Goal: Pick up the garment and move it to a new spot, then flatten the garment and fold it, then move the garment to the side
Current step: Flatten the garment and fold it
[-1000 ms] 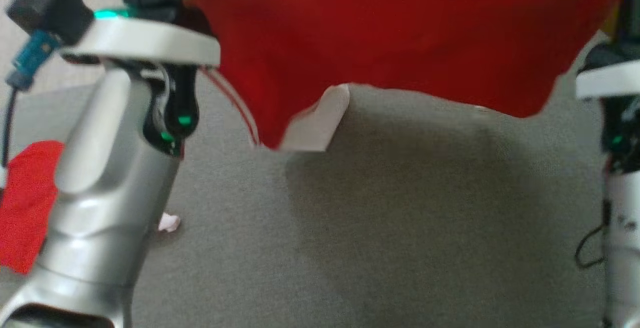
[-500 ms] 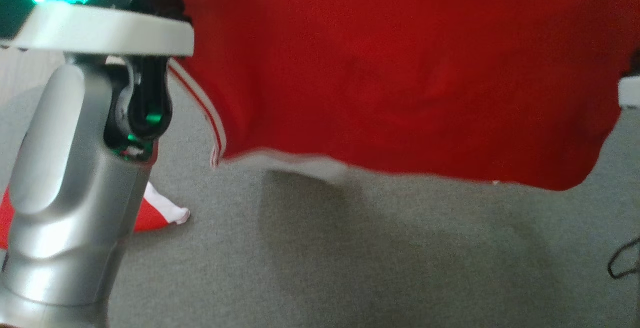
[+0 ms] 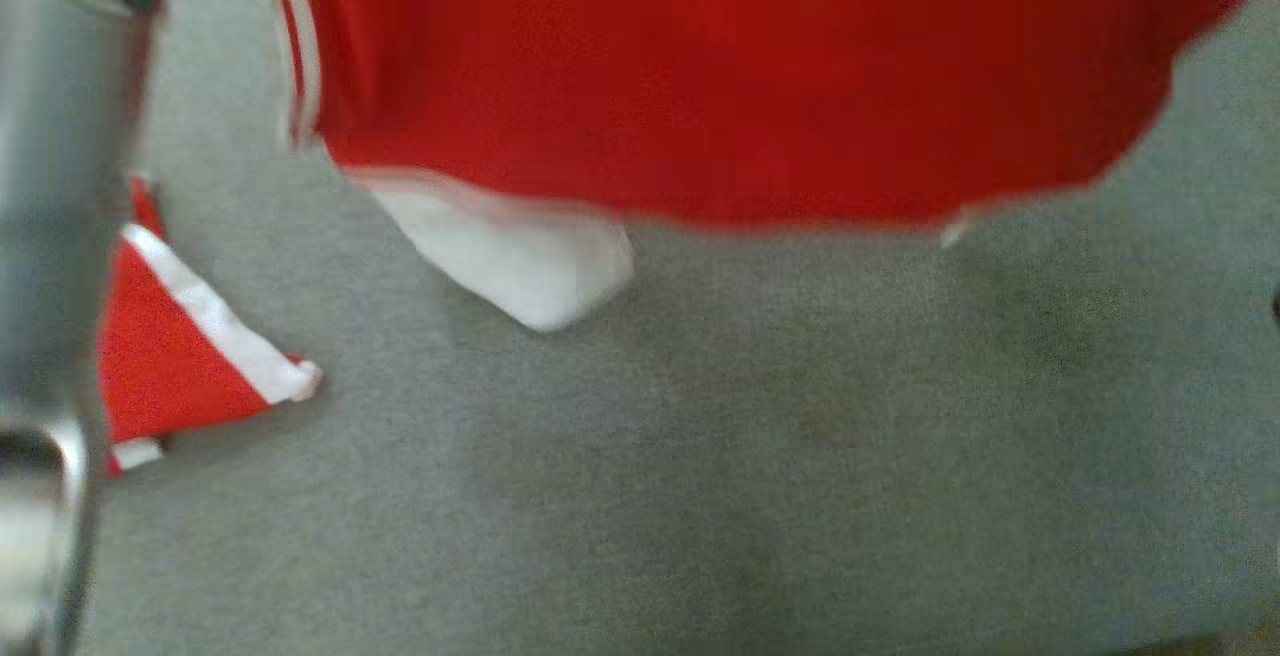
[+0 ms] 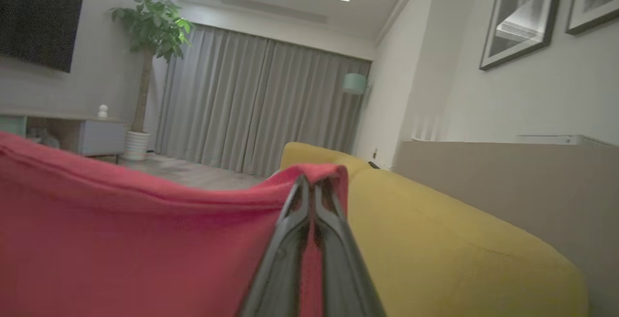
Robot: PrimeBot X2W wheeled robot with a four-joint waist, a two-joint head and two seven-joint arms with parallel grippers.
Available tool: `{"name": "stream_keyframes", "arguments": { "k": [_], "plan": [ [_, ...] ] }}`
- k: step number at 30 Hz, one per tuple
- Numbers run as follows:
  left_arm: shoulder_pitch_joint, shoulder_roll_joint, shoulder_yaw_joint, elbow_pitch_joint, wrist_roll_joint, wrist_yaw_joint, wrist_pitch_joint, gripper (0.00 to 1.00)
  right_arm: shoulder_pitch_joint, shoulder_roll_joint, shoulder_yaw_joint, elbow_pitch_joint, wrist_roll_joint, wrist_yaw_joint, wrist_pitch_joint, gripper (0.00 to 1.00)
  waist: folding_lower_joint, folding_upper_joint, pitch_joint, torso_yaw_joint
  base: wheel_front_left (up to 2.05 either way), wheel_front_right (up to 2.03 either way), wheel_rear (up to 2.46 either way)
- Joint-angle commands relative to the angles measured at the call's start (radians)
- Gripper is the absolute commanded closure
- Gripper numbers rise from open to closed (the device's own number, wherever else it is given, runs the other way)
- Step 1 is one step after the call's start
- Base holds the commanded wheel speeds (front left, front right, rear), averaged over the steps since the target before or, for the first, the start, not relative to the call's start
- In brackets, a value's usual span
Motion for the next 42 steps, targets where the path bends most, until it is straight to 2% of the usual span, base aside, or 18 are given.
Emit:
{"name": "stream_keyframes", "arguments": {
  "k": [1, 4, 7, 10, 13, 20, 27, 31, 35, 40, 42],
  "plan": [
    [-0.144, 0.058, 0.027, 0.057, 0.041, -0.005, -0.02, 1.0, -0.129, -0.003, 0.042, 0.075, -0.01, -0.001, -0.035, 1.0, -0.0005, 0.0, 0.098, -0.042, 0.0, 0.0, 0.0],
    [-0.28, 0.057, 0.025, 0.207, 0.084, -0.015, -0.077, 1.0, -0.31, 0.019, 0.064, 0.269, -0.017, -0.001, -0.113, 1.0, -0.0005, 0.0, 0.139, -0.048, 0.0, 0.0, 0.0],
    [-0.362, 0.042, 0.03, 0.33, 0.086, -0.044, -0.127, 1.0, -0.424, 0.029, 0.073, 0.45, -0.056, -0.001, -0.183, 1.0, -0.0005, 0.0, 0.152, -0.036, 0.0, 0.0, 0.0],
    [-0.416, 0.026, 0.044, 0.41, 0.083, -0.062, -0.203, 1.0, -0.498, 0.034, 0.07, 0.568, -0.083, -0.001, -0.26, 1.0, -0.0005, 0.0, 0.161, -0.025, 0.0, 0.0, 0.0],
    [-0.43, 0.012, 0.038, 0.453, 0.083, -0.085, -0.236, 1.0, -0.523, 0.035, 0.068, 0.62, -0.095, -0.001, -0.294, 1.0, -0.0005, 0.0, 0.165, -0.014, 0.0, 0.0, 0.0],
    [-0.382, -0.025, -0.016, 0.559, 0.097, -0.153, -0.286, 1.0, -0.479, 0.009, 0.085, 0.752, -0.089, -0.001, -0.324, 1.0, -0.0005, 0.0, 0.161, 0.026, 0.0, 0.0, 0.0],
    [-0.188, -0.034, -0.123, 0.605, 0.114, -0.193, -0.286, 1.0, -0.321, -0.038, 0.188, 0.86, -0.048, -0.001, -0.326, 1.0, -0.0005, 0.0, 0.11, 0.061, 0.0, 0.0, 0.0],
    [-0.023, 0.005, -0.199, 0.589, 0.122, -0.199, -0.269, 1.0, -0.227, -0.059, 0.27, 0.923, 0.008, -0.001, -0.32, 1.0, -0.0005, 0.0, 0.059, 0.068, 0.0, 0.0, 0.0],
    [0.138, 0.06, -0.284, 0.513, 0.094, -0.201, -0.215, 1.0, -0.137, -0.086, 0.372, 0.949, 0.102, -0.001, -0.275, 1.0, -0.0005, 0.0, 0.003, 0.077, 0.0, 0.0, 0.0],
    [0.32, 0.179, -0.423, 0.329, 0.057, -0.201, -0.099, 1.0, -0.003, -0.138, 0.544, 0.885, 0.272, -0.001, -0.162, 1.0, -0.0005, 0.0, -0.08, 0.078, 0.0, 0.0, 0.0],
    [0.386, 0.221, -0.441, 0.241, 0.01, -0.201, -0.049, 1.0, 0.042, -0.175, 0.598, 0.836, 0.348, -0.001, -0.119, 1.0, -0.0005, 0.0, -0.108, 0.078, 0.0, 0.0, 0.0]
  ]
}}
